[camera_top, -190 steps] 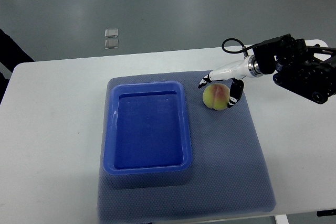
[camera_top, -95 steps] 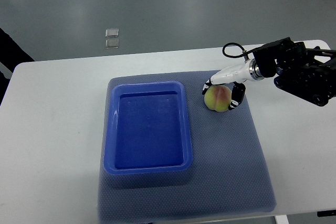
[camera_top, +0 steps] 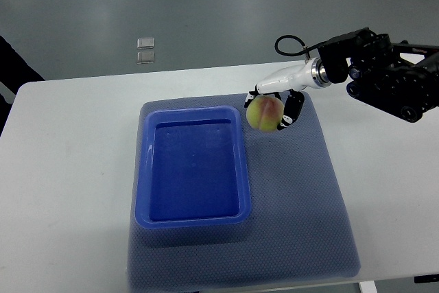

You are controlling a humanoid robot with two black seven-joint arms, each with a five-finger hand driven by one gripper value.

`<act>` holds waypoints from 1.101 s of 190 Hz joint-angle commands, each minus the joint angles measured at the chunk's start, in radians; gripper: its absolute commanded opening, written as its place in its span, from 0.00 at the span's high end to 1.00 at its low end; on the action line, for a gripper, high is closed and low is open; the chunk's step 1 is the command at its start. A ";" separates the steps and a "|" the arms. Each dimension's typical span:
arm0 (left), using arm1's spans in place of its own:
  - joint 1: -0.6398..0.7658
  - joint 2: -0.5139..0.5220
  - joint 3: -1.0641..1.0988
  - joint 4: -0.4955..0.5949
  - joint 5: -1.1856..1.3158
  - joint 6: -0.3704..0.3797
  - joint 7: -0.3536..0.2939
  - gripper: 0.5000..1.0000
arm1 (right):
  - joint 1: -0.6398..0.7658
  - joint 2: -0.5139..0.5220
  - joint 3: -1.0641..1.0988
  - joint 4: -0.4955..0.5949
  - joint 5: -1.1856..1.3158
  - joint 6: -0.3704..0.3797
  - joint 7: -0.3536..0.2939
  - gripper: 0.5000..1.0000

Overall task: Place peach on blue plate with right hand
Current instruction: 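Lift the peach and carry it with the right hand into the blue tray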

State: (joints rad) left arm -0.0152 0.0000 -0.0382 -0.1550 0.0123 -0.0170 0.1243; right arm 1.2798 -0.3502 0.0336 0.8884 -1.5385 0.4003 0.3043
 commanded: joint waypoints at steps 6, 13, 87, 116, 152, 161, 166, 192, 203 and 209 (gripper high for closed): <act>-0.002 0.000 0.000 0.000 -0.002 0.000 0.000 0.00 | 0.064 0.022 0.000 0.007 0.041 0.000 0.001 0.98; -0.002 0.000 0.001 0.002 -0.002 0.000 0.000 0.00 | 0.092 0.069 0.000 0.007 0.067 0.000 0.002 0.98; -0.002 0.000 0.001 0.002 -0.002 0.000 0.000 0.00 | 0.078 0.303 -0.014 -0.011 0.067 -0.006 0.001 0.95; -0.002 0.000 0.000 0.002 -0.002 0.000 0.000 0.00 | 0.062 0.342 -0.020 -0.028 0.057 0.002 0.001 0.86; -0.003 0.000 -0.002 0.000 -0.002 0.000 0.000 0.00 | 0.023 0.350 -0.032 -0.048 0.054 0.002 -0.001 0.69; -0.002 0.000 -0.002 0.000 -0.002 0.000 0.000 0.00 | 0.016 0.350 -0.047 -0.048 0.054 0.002 -0.001 0.61; -0.003 0.000 0.000 0.000 -0.002 0.000 0.000 0.00 | 0.015 0.350 -0.050 -0.048 0.054 0.000 -0.001 0.59; -0.002 0.000 0.000 0.000 -0.002 0.002 0.000 0.00 | 0.003 0.350 -0.061 -0.048 0.054 0.002 -0.001 0.39; -0.002 0.000 0.000 0.000 -0.002 0.000 0.000 0.00 | 0.003 0.350 -0.061 -0.048 0.054 0.005 -0.001 0.33; -0.002 0.000 0.000 0.000 -0.002 0.000 0.000 0.00 | 0.006 0.350 -0.061 -0.048 0.054 0.006 -0.001 0.28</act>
State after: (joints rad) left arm -0.0173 0.0000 -0.0385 -0.1550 0.0109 -0.0169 0.1242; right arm 1.2831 0.0001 -0.0267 0.8405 -1.4854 0.4009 0.3037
